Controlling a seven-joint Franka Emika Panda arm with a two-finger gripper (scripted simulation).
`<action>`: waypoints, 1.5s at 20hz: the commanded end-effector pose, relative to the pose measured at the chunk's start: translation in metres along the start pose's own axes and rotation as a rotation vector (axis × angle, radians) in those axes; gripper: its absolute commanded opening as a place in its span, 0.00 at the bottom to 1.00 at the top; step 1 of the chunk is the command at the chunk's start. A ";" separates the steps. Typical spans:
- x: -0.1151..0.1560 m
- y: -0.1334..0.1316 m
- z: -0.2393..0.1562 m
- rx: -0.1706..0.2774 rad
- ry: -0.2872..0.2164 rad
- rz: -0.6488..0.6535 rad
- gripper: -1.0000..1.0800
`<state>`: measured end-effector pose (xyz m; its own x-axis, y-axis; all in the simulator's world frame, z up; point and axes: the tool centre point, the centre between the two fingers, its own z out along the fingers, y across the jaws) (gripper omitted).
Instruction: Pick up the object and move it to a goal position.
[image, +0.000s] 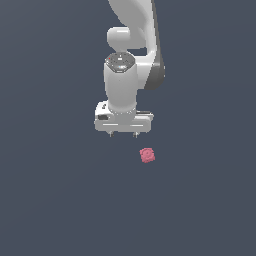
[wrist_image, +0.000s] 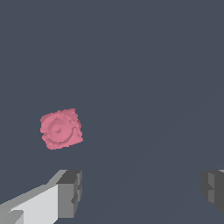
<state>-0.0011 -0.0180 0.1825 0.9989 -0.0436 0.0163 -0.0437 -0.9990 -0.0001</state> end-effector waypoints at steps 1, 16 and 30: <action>0.000 0.000 0.000 0.000 0.000 0.000 0.96; 0.000 -0.032 0.015 0.017 -0.005 -0.059 0.96; 0.015 -0.093 0.075 0.003 -0.014 -0.215 0.96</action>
<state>0.0176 0.0674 0.1147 0.9883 0.1526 0.0025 0.1527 -0.9883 -0.0029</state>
